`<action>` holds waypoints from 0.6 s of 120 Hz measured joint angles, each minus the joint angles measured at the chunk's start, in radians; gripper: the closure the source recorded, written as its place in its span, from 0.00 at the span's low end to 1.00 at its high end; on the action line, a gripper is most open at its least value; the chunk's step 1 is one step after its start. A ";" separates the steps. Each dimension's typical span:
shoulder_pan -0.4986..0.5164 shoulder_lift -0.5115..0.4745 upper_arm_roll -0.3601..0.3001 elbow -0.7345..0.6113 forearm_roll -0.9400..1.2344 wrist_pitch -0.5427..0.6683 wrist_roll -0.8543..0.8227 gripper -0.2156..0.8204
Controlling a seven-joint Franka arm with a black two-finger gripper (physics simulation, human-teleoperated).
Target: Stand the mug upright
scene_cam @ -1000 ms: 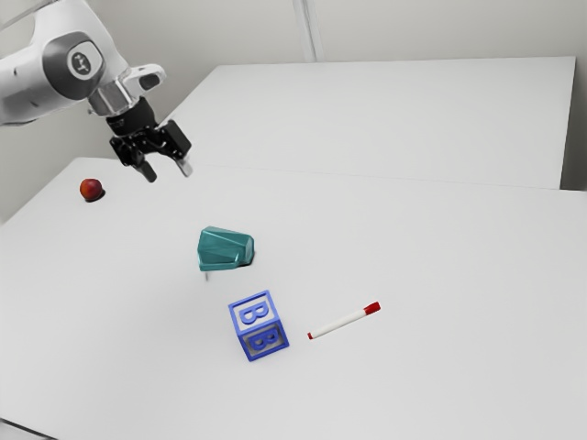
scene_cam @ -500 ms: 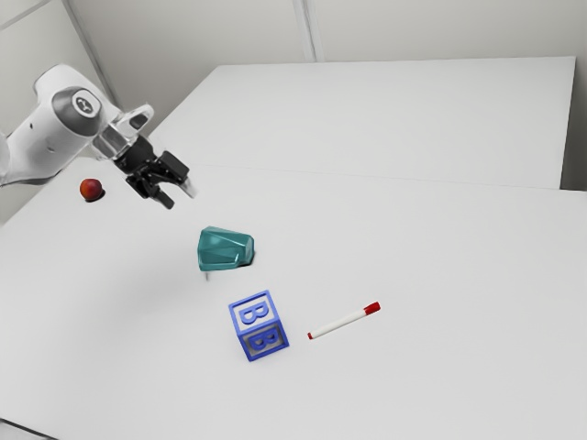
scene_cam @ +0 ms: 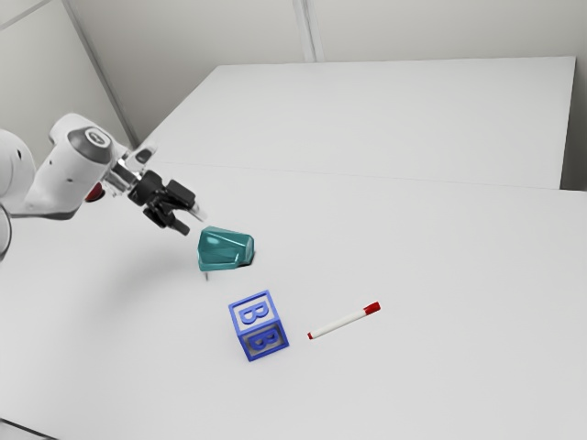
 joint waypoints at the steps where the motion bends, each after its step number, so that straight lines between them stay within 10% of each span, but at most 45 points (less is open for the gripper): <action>1: 0.001 0.003 0.000 0.000 -0.002 -0.001 0.002 0.21; 72: 0.033 0.096 -0.001 0.002 -0.147 -0.076 0.096 0.21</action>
